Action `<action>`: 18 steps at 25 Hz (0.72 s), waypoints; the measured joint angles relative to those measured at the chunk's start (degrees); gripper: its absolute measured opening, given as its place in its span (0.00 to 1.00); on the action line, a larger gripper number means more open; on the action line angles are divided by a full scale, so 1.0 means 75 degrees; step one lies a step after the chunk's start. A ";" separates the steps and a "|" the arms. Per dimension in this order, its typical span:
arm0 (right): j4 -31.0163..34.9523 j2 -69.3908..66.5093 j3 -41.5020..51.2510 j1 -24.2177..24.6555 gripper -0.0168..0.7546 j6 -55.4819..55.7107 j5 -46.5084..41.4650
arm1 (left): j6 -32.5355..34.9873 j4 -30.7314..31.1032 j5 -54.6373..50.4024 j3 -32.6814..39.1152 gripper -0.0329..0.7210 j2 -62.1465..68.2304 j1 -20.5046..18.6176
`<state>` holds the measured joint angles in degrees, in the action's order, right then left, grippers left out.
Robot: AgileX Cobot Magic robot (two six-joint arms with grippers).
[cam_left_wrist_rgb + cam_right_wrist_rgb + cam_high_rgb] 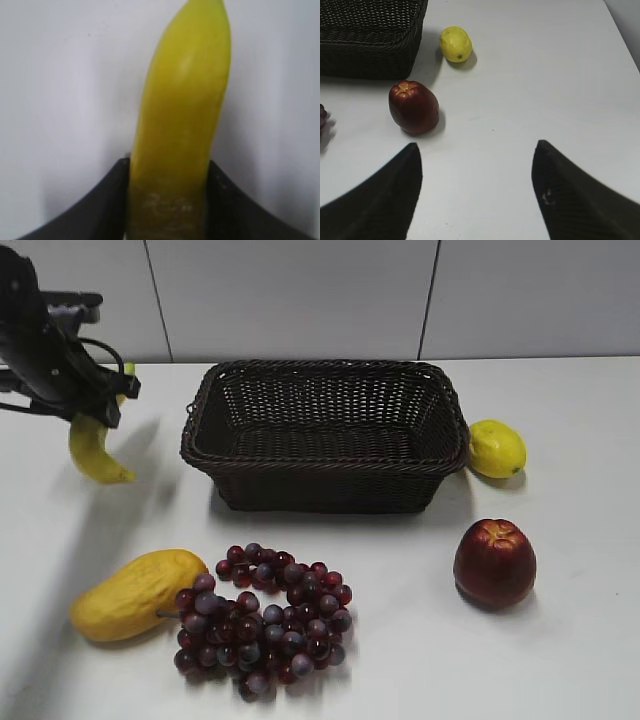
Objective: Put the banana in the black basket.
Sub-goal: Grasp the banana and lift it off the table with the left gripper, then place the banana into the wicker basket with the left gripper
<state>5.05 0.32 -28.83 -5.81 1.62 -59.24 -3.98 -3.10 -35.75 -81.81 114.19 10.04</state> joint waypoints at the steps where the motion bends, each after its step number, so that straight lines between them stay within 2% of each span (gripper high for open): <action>1: 0.0000 0.0000 0.0000 0.0000 0.70 0.0000 0.0000 | 0.0000 0.0130 0.0045 -0.0032 0.58 -0.0178 0.0000; 5: 0.0000 0.0000 0.0000 0.0000 0.70 0.0000 0.0000 | 0.0531 0.0320 0.0105 -0.0348 0.58 -0.0843 0.0021; 10: 0.0000 0.0000 0.0000 0.0000 0.70 0.0000 0.0000 | 0.1863 0.0053 -0.0092 -0.1120 0.58 -0.1092 0.0289; 13: 0.0000 0.0000 0.0000 0.0000 0.70 0.0000 0.0000 | 0.2821 -0.0252 -0.0180 -0.1542 0.58 -0.1092 0.0685; 18: 0.0000 0.0000 0.0000 0.0000 0.70 0.0000 0.0000 | 0.4640 -0.0401 0.0070 -0.2002 0.58 -0.1092 0.1783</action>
<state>5.05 0.32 -28.83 -5.81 1.62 -59.24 30.82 -6.11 -35.23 -96.83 106.01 23.42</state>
